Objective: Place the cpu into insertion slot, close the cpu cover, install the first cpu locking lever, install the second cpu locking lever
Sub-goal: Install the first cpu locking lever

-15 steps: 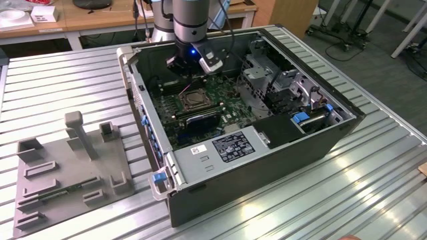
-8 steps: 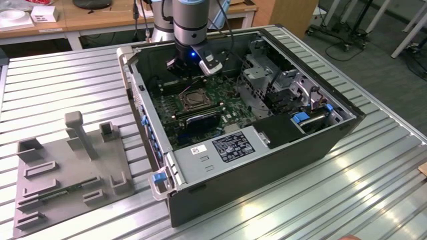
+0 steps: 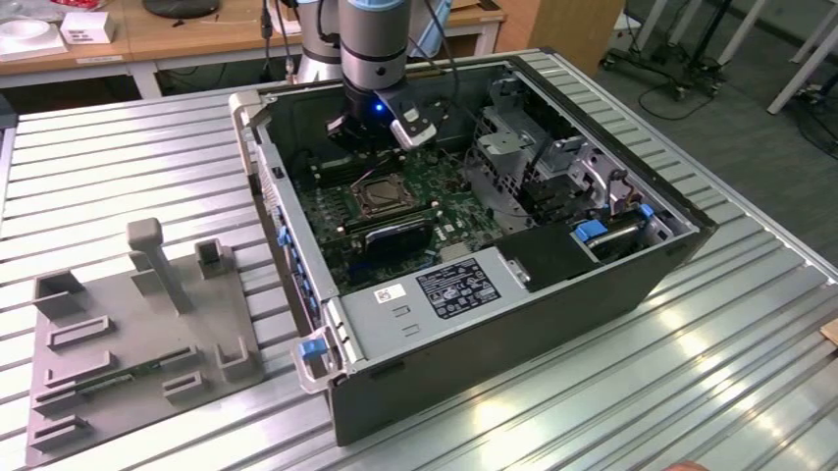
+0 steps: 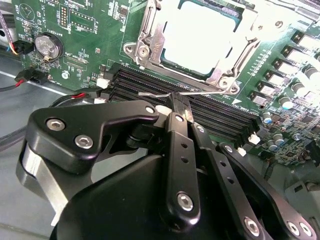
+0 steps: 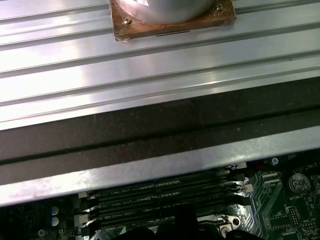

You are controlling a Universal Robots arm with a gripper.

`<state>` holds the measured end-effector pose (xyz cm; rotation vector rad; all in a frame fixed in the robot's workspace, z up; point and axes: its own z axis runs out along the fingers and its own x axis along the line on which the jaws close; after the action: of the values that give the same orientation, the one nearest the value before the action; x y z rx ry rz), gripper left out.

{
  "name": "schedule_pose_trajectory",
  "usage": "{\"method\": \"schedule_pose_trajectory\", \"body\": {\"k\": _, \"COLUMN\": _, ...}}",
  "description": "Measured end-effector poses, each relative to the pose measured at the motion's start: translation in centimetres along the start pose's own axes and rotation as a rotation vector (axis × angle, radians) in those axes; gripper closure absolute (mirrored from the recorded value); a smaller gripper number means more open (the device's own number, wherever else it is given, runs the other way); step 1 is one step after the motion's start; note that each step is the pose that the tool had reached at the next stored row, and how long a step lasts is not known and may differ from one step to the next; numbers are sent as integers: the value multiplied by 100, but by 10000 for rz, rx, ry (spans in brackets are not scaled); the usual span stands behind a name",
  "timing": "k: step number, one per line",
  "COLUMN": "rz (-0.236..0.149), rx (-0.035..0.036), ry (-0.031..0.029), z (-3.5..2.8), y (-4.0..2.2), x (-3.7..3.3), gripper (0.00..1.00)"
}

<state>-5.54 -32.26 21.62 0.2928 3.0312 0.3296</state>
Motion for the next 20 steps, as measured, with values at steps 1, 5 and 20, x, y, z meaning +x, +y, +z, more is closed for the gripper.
{"method": "schedule_pose_trajectory", "body": {"k": 1, "rz": 0, "rx": 0, "ry": 0, "z": 0, "y": 0, "x": 0, "gripper": 90}}
{"method": "schedule_pose_trajectory", "body": {"k": 5, "rz": 0, "rx": -8, "ry": -2, "z": 11, "y": -2, "x": 0, "gripper": 90}}
{"method": "schedule_pose_trajectory", "body": {"k": 20, "rz": 1, "rx": -7, "ry": 0, "z": 89, "y": -15, "x": -20, "gripper": 90}}
